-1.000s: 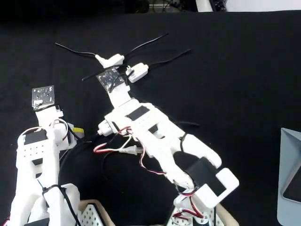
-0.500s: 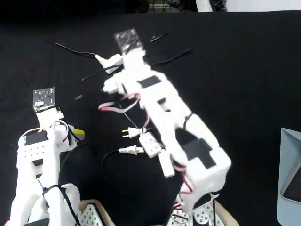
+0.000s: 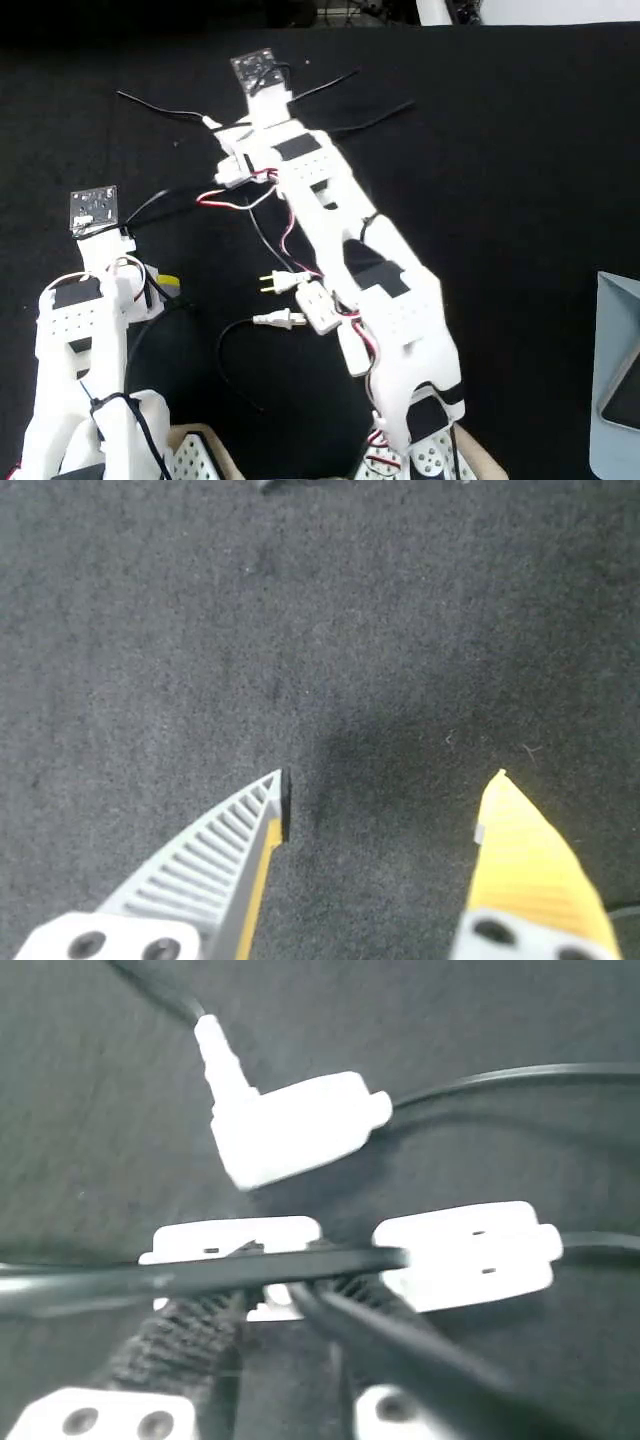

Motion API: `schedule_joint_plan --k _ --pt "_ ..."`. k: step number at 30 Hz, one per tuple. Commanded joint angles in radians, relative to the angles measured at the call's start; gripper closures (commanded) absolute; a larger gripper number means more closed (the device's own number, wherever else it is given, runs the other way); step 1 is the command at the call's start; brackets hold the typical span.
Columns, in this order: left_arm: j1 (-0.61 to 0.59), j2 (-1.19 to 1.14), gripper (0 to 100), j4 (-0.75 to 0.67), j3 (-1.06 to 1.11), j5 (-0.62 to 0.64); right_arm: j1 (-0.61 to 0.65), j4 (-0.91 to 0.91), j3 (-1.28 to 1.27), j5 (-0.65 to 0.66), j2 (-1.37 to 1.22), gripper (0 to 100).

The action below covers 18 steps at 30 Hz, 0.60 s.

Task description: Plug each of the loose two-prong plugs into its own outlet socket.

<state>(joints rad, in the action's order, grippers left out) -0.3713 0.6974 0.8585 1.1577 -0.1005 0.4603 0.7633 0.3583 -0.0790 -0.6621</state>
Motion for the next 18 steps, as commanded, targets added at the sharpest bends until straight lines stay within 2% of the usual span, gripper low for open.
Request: schedule_joint_plan --k 1,11,18 --pt "-0.008 0.025 69 -0.018 -0.005 0.002 0.006 0.077 0.096 0.000 0.013 84.1" --pt "-0.010 0.025 69 -0.018 -0.002 0.002 0.023 0.566 0.170 0.003 0.236 91.3" --pt "-0.010 0.025 69 -0.018 -0.002 0.002 0.017 0.818 0.162 0.006 0.334 93.9"
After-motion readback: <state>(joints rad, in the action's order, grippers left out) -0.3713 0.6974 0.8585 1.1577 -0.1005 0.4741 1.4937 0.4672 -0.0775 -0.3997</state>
